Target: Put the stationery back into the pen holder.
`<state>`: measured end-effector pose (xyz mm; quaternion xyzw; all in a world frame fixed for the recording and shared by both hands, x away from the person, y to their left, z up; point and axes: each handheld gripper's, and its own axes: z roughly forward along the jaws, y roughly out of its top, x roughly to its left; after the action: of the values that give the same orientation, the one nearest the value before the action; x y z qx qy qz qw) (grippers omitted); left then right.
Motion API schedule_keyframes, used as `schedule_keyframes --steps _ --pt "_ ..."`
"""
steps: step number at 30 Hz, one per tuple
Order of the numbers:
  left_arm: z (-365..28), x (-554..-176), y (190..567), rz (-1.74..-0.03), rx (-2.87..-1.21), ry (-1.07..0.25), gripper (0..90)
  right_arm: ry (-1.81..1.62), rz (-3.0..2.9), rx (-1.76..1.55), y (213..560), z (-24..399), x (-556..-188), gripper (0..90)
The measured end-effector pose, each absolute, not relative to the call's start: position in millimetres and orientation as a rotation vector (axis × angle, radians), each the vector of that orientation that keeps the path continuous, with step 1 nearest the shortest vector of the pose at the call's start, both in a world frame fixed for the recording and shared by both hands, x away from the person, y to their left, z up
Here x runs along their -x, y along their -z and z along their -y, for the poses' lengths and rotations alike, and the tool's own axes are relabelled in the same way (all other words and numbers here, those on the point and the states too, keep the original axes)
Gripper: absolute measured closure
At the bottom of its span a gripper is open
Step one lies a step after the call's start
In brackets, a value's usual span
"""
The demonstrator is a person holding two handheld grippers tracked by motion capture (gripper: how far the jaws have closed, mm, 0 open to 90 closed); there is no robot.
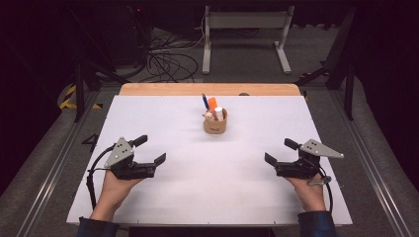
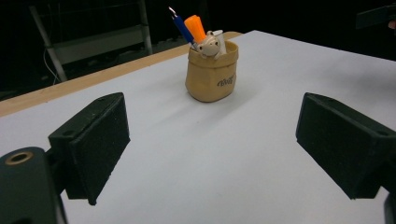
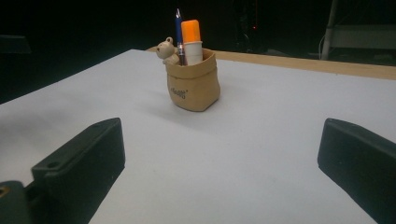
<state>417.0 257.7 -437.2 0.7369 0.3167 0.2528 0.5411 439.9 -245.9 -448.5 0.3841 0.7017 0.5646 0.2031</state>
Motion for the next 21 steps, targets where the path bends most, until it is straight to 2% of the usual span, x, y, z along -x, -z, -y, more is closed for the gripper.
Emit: schedule_keyframes --steps 21 --pt "-257.9 -417.1 437.4 -0.754 -1.749 -0.602 10.5 -1.554 -1.975 -1.061 450.6 244.4 -440.2 1.6"
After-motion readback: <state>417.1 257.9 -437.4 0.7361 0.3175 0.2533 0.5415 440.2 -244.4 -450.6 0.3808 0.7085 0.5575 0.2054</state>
